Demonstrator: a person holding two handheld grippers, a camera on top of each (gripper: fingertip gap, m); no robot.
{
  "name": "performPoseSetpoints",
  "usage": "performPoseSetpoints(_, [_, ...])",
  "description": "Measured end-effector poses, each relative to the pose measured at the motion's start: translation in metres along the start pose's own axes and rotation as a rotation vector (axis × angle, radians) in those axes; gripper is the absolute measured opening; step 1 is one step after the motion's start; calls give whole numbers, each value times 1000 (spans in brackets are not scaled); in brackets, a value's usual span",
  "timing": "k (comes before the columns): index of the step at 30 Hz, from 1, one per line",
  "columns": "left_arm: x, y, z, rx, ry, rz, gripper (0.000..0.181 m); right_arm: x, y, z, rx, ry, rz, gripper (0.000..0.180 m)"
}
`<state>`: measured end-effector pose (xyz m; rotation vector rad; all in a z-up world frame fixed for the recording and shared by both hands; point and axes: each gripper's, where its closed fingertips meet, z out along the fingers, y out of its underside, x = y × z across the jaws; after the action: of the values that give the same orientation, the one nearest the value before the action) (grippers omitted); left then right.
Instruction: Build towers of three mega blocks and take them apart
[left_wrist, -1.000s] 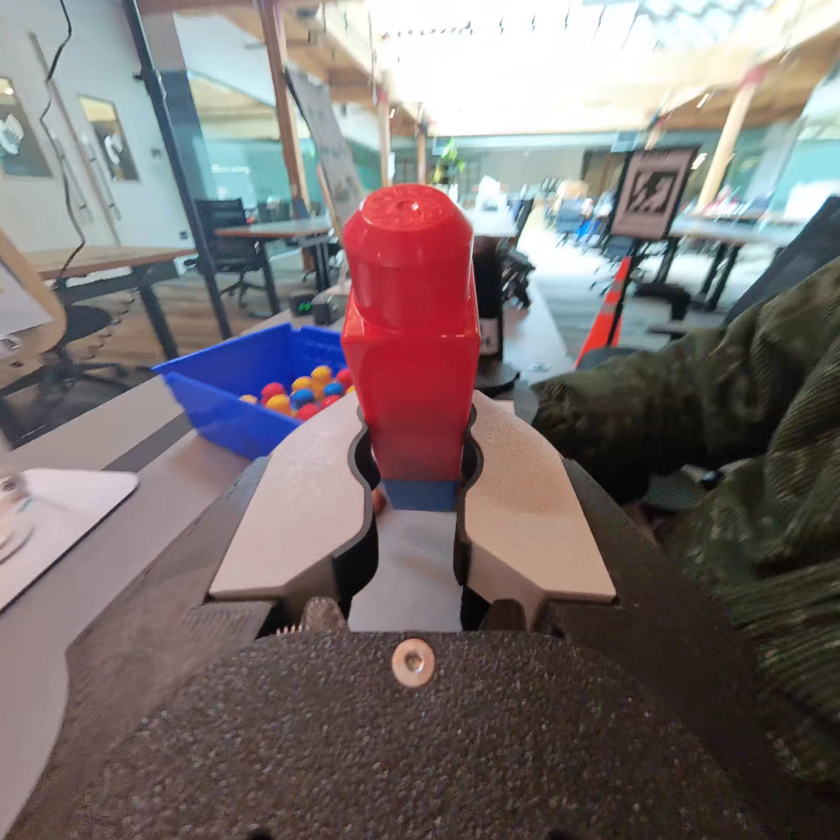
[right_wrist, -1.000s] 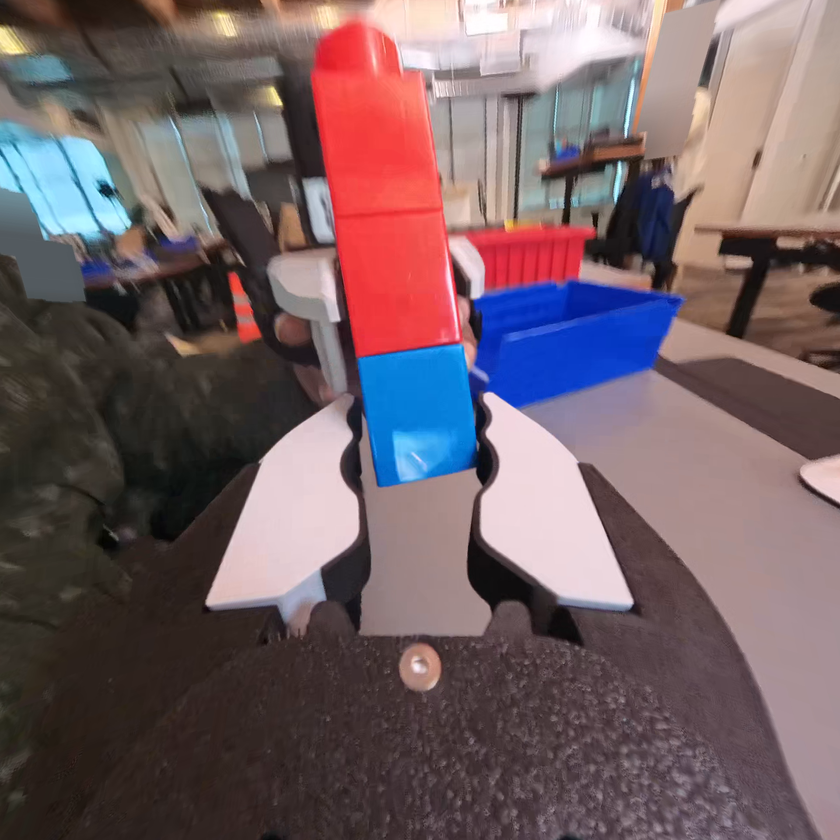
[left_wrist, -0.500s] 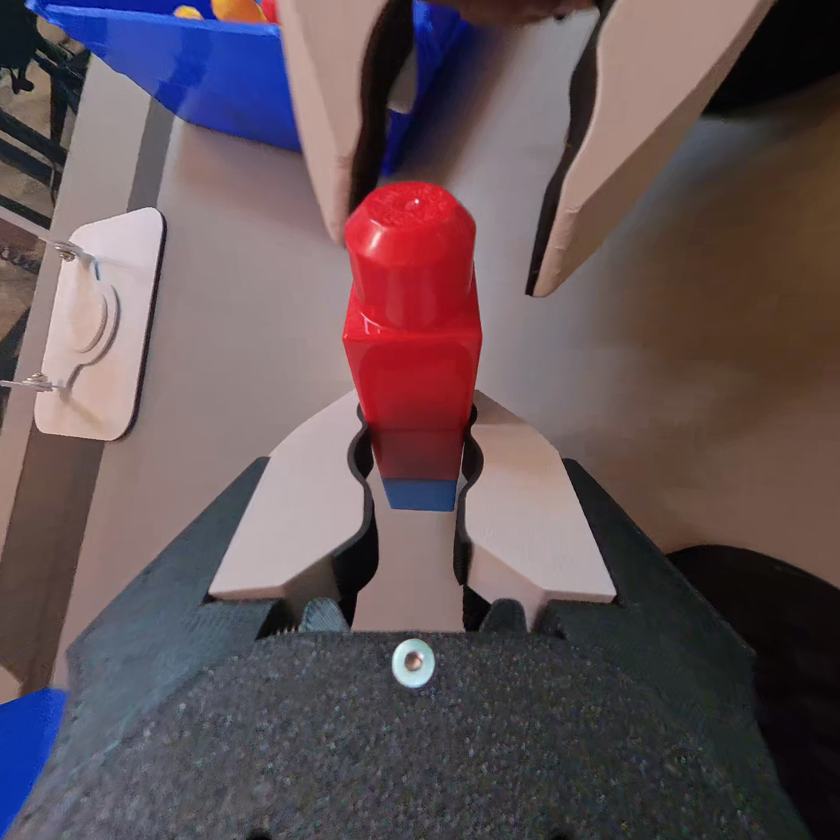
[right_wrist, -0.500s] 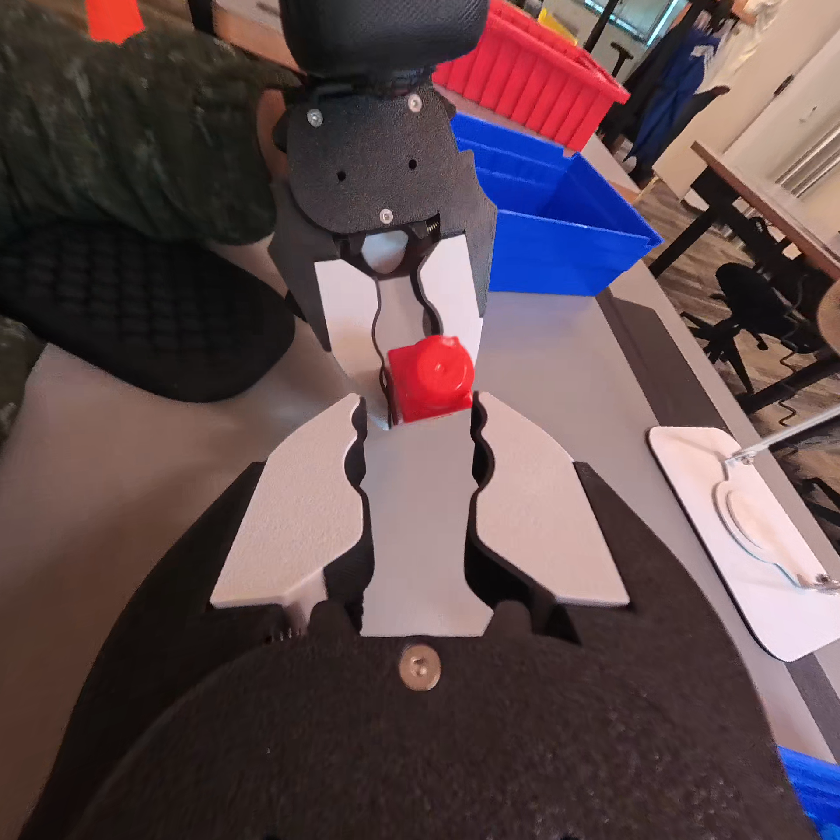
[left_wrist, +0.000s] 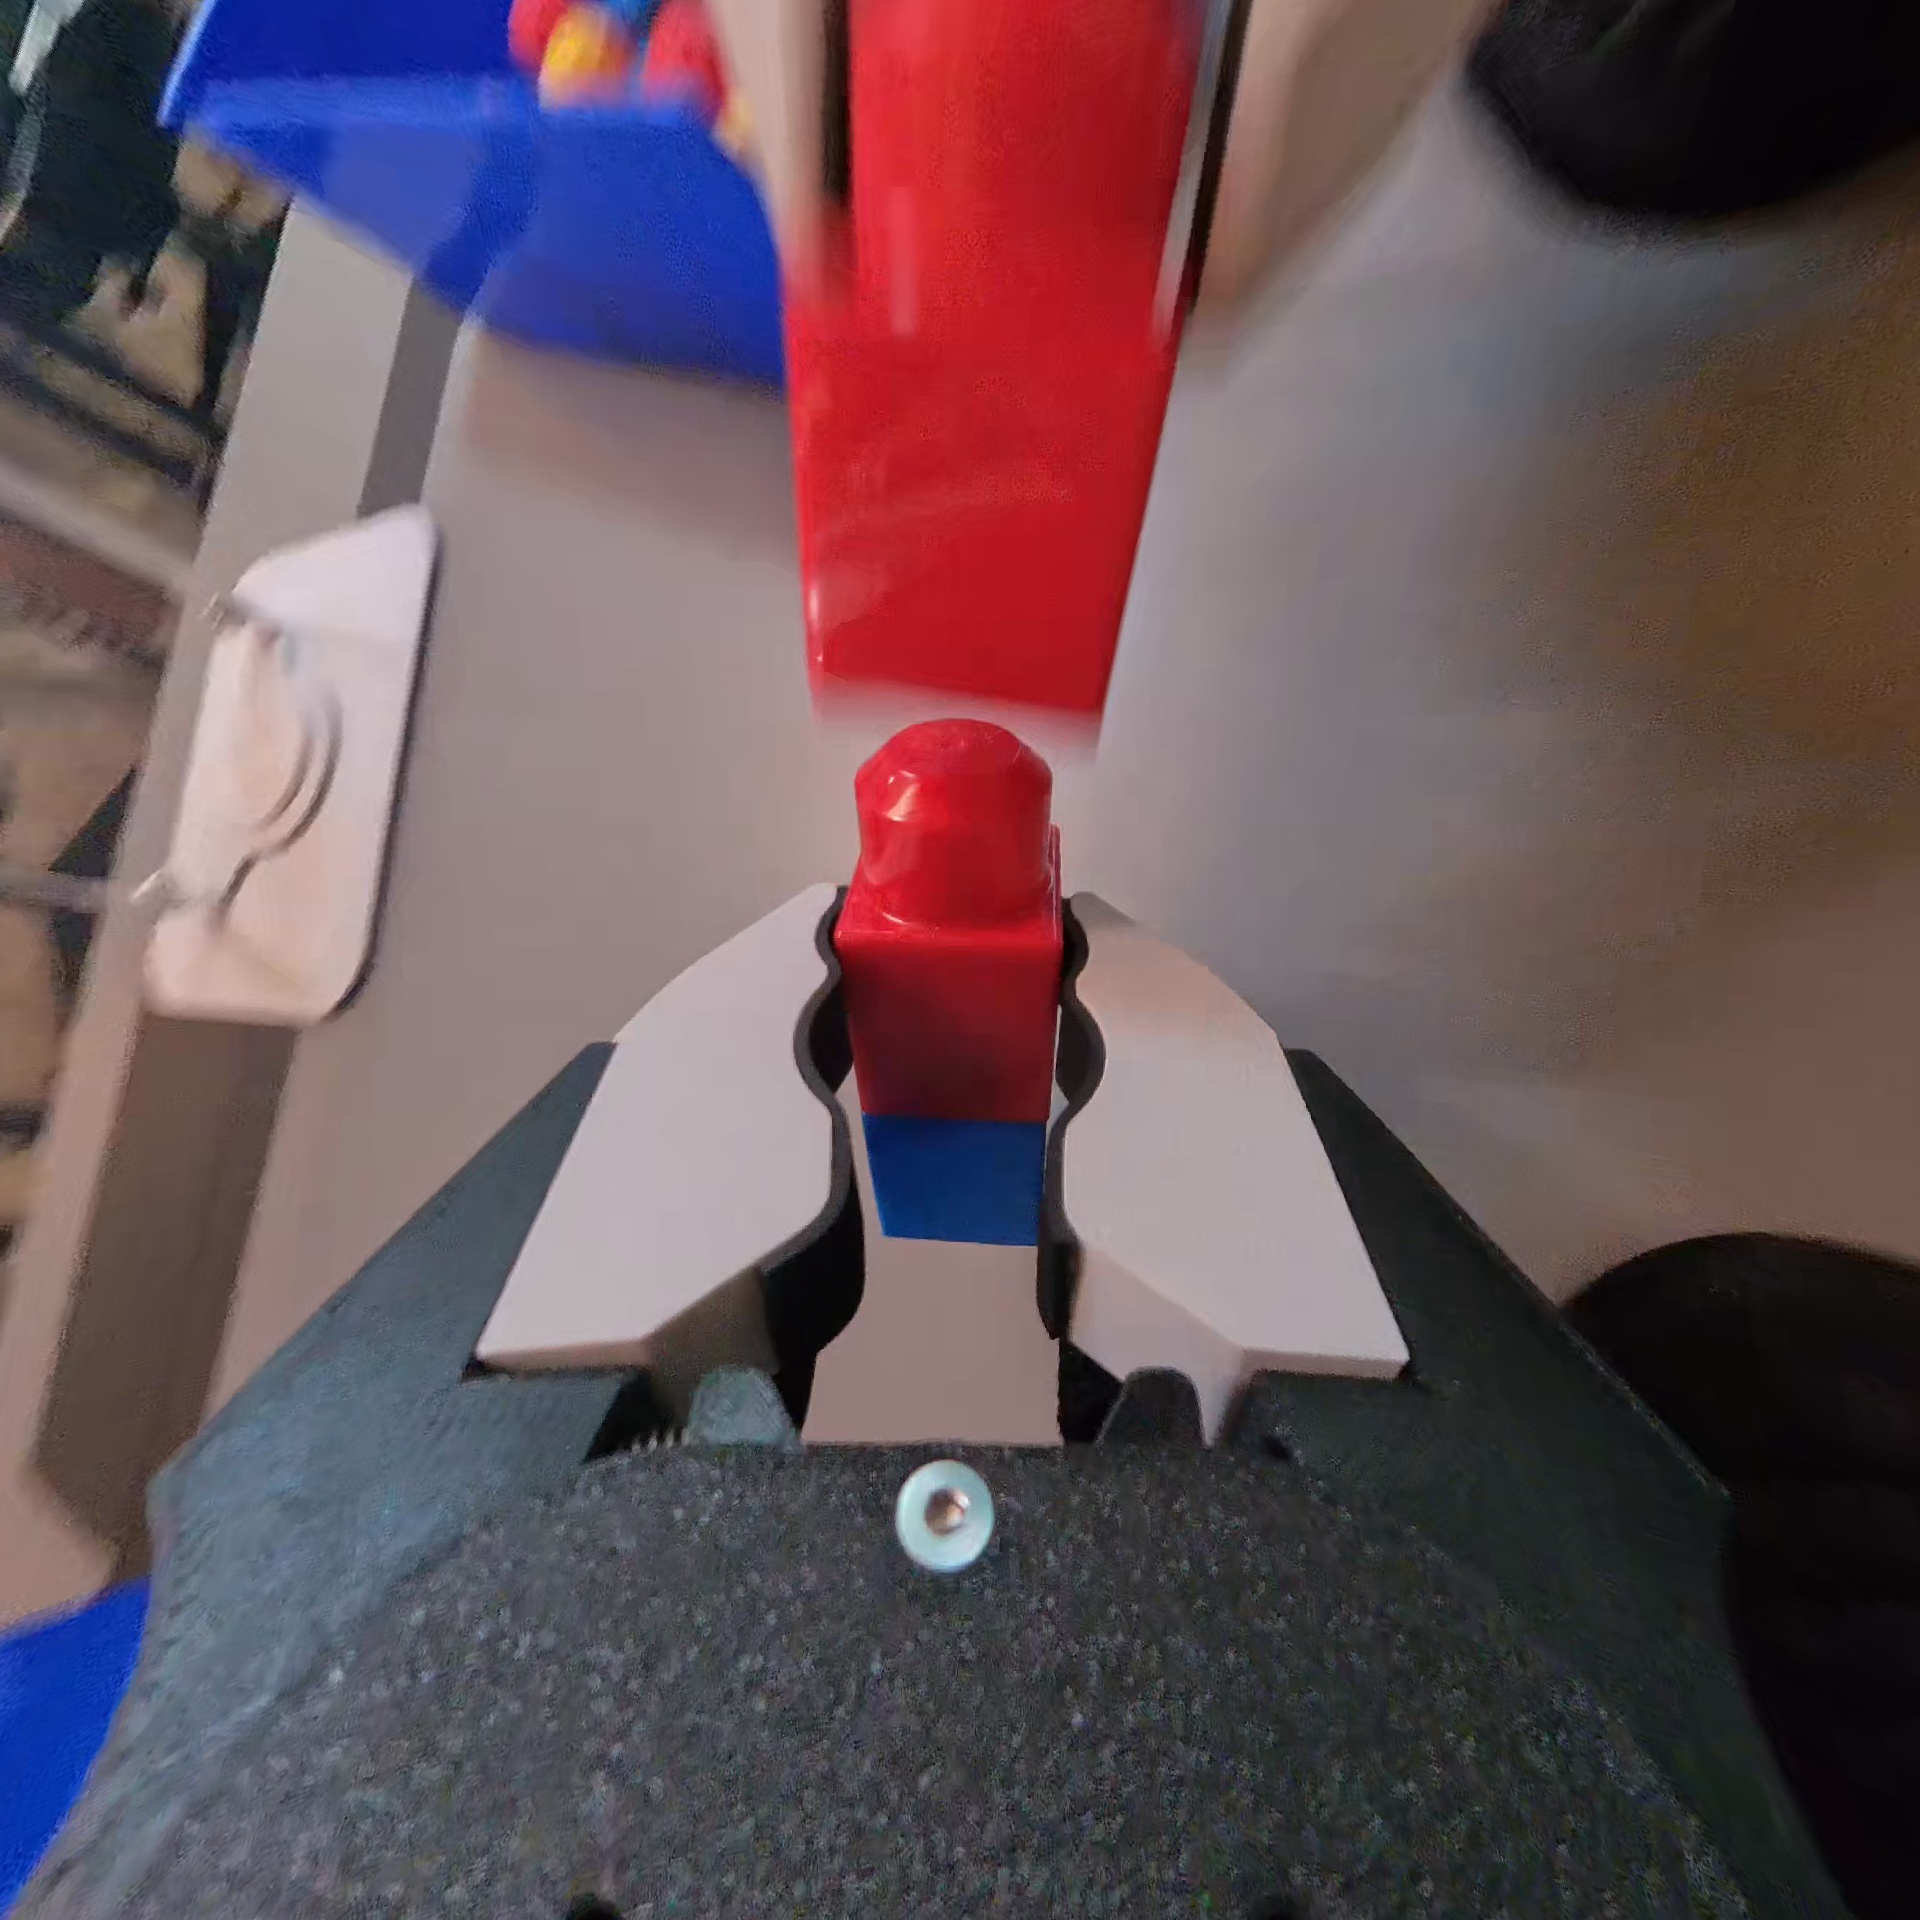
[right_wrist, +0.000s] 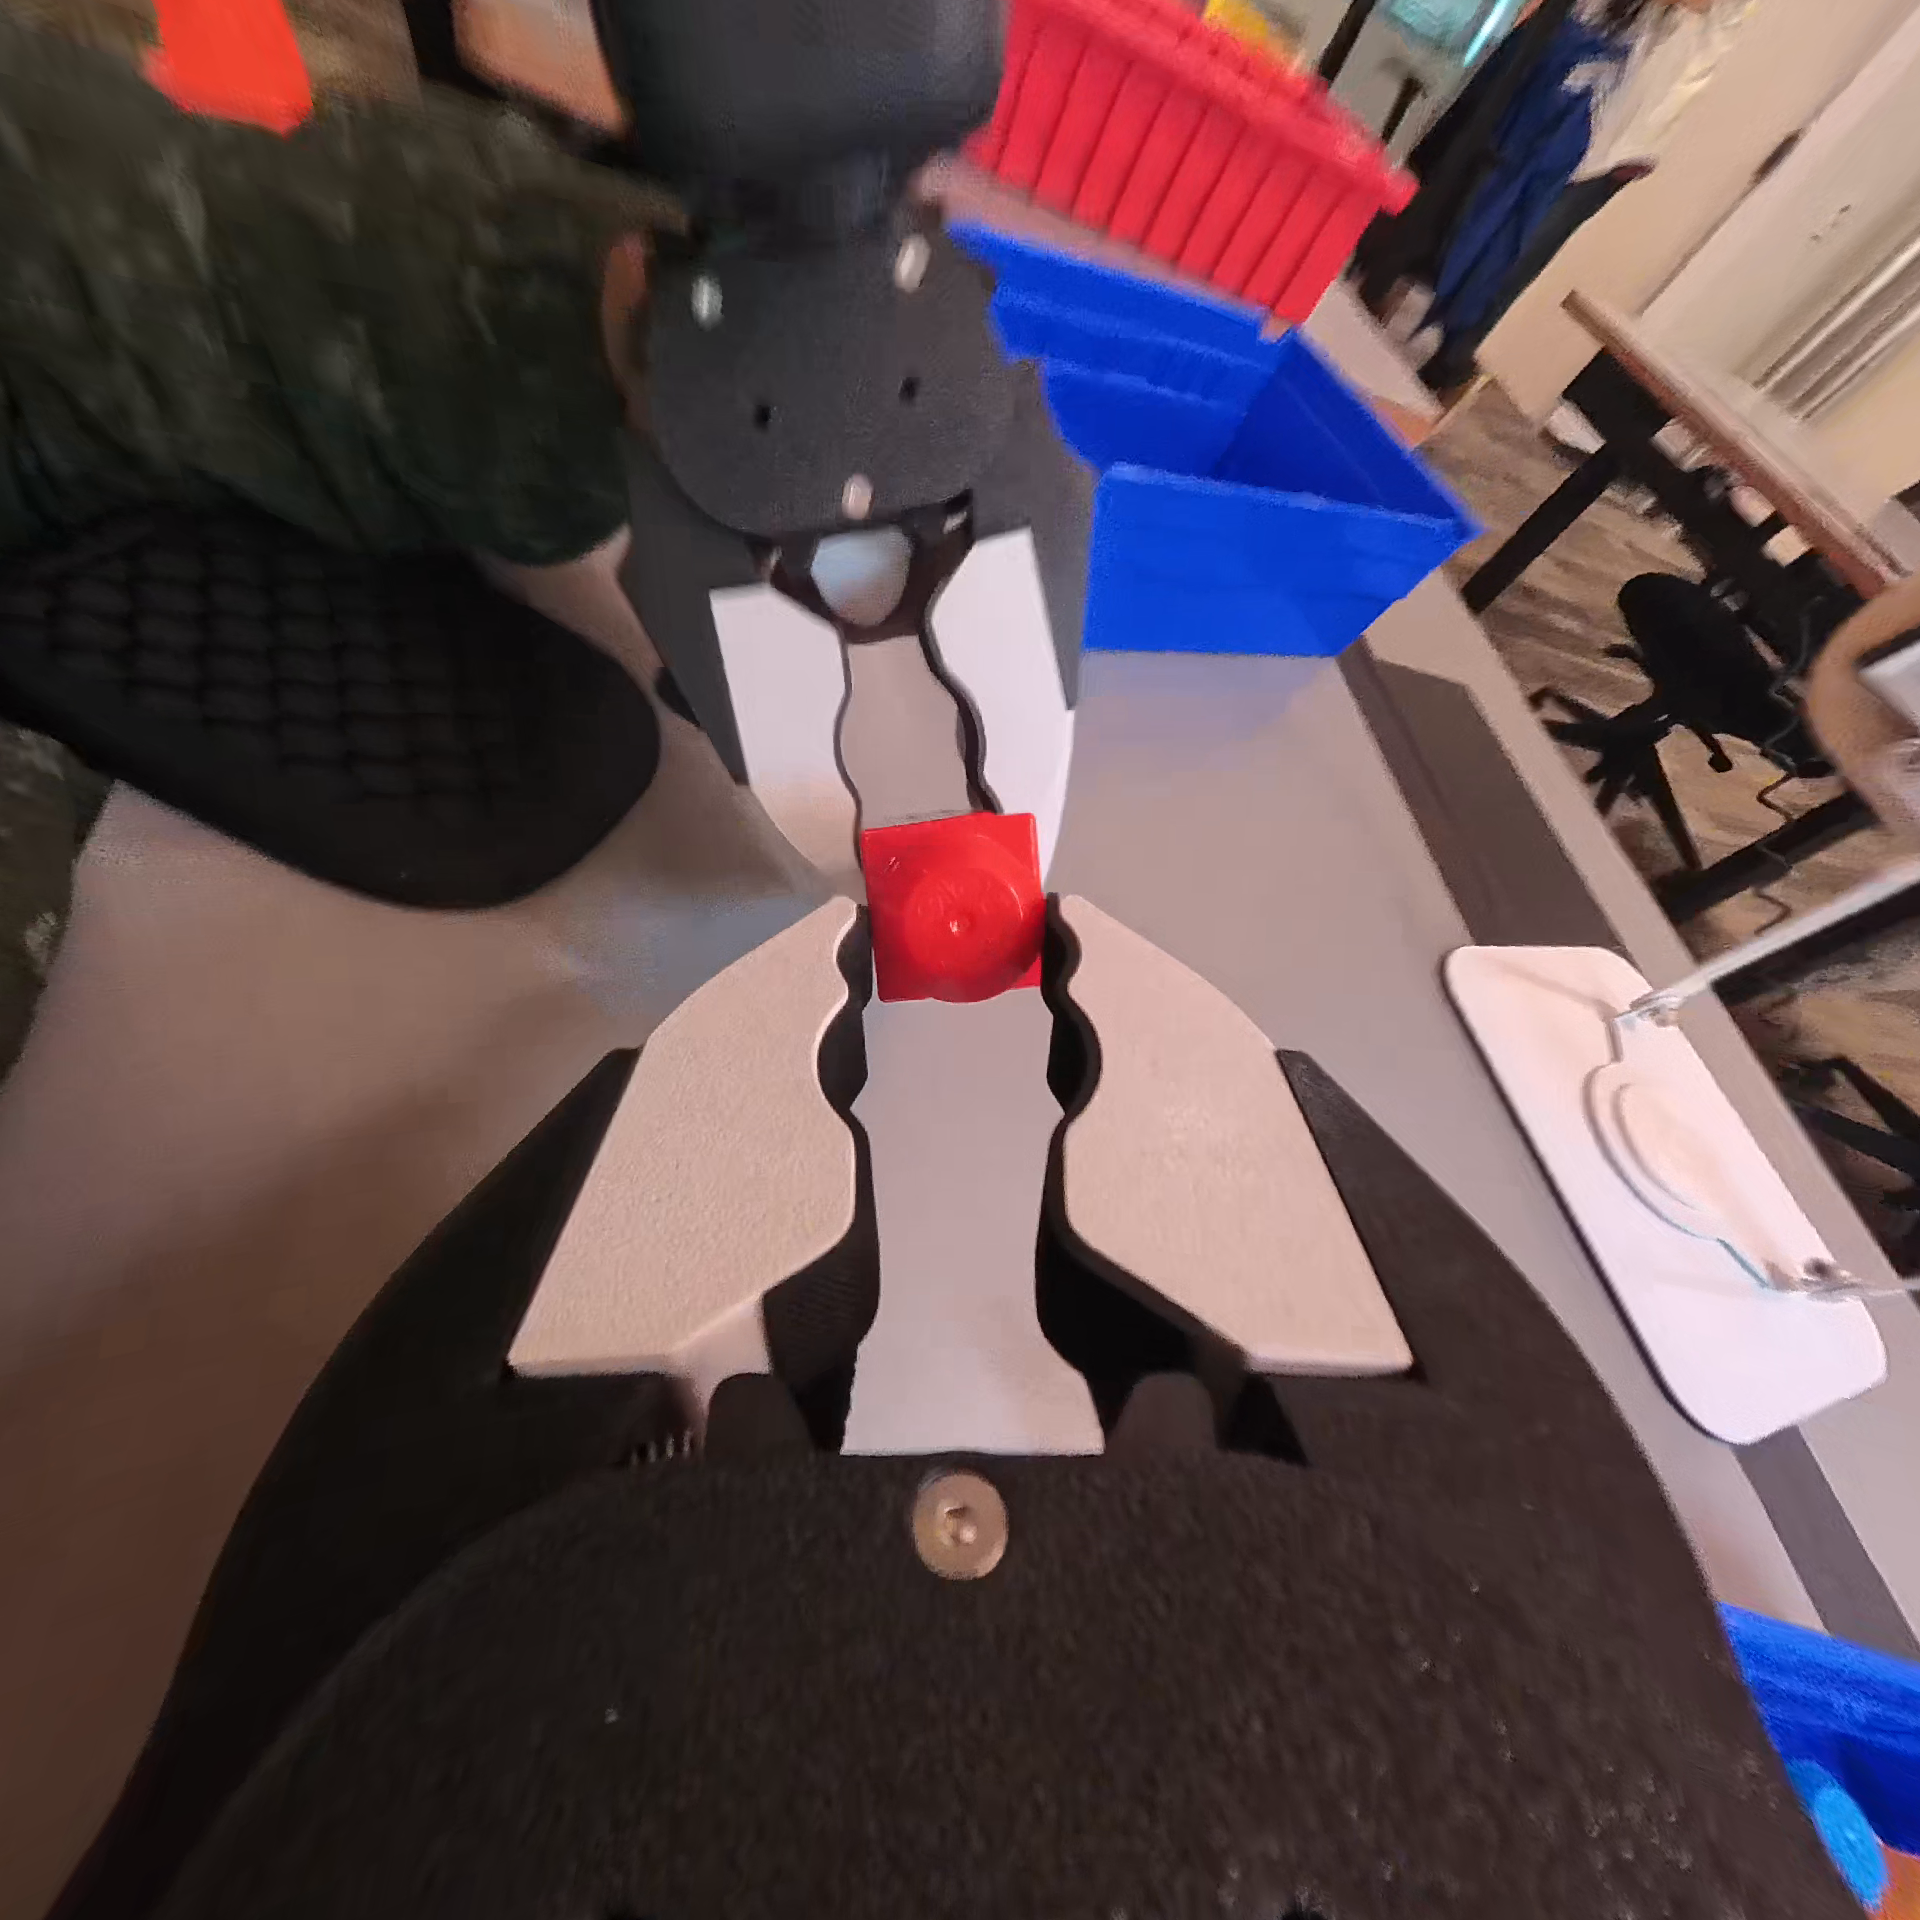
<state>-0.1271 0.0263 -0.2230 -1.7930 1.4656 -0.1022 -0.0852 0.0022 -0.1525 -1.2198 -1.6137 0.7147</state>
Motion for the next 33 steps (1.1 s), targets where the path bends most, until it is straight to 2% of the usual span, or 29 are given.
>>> performPoseSetpoints(1, [-9, 12, 0, -36, -40, 4, 36, 11, -10, -13, 52, 31, 24, 31])
performPoseSetpoints(3, [-18, 10, -4, 64, -30, -102, 36, 45, -29, -49, 147, 147, 62, 31])
performPoseSetpoints(5, [-31, 2, -13, 161, -57, -194, 36, 90, -34, -90, 171, 324, 102, 32])
performPoseSetpoints(8, [-52, -6, -25, 263, -118, -291, 36, 166, -4, -143, 4, 624, 146, 32])
performPoseSetpoints(10, [-58, -6, -29, 295, -141, -317, 36, 207, 35, -160, -181, 700, 211, 32])
performPoseSetpoints(12, [-62, -5, -29, 310, -164, -327, 36, 238, 79, -163, -352, 706, 286, 32])
performPoseSetpoints(16, [-65, -4, -27, 323, -187, -337, 36, 267, 161, -144, -604, 582, 477, 32])
performPoseSetpoints(21, [-62, -2, -17, 333, -158, -367, 36, 281, 227, -128, -776, 521, 606, 32])
performPoseSetpoints(27, [-53, -1, -5, 309, -131, -347, 36, 273, 262, -114, -831, 442, 756, 32])
performPoseSetpoints(30, [-48, -3, -1, 307, -124, -331, 36, 266, 264, -109, -817, 400, 821, 32])
performPoseSetpoints(33, [-45, -5, 1, 308, -117, -321, 36, 267, 254, -111, -757, 408, 831, 41])
